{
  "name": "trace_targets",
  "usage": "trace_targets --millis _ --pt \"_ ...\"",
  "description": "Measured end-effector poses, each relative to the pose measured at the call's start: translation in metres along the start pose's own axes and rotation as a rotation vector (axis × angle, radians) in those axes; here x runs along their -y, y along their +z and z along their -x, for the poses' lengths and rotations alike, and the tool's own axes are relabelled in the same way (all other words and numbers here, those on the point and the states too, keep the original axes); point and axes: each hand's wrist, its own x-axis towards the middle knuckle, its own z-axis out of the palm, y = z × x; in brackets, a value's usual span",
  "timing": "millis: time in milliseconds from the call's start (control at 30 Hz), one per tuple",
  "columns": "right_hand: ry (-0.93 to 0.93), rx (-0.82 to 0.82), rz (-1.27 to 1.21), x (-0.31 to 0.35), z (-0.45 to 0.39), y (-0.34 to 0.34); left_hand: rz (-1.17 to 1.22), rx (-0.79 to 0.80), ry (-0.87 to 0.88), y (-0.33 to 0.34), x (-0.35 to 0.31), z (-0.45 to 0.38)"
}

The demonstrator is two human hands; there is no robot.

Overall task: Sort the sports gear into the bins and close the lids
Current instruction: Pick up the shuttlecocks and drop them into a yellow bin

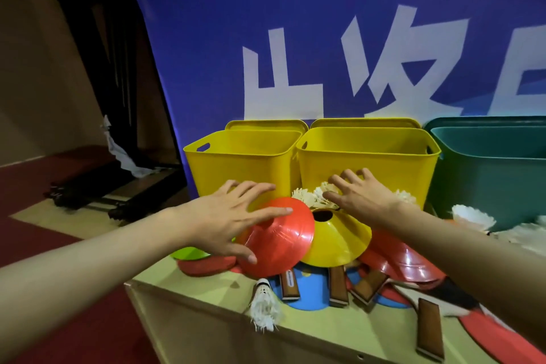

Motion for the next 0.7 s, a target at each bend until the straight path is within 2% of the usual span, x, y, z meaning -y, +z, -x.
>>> trace_targets --millis 467,700 --pt "0.015 0.054 0.029 0.012 -0.020 0.003 -0.031 0.068 0.151 0.034 -0.034 -0.007" --pt "-0.032 -0.086 0.062 0.005 -0.014 0.006 -0.088 0.001 0.263 0.051 -0.050 -0.013"
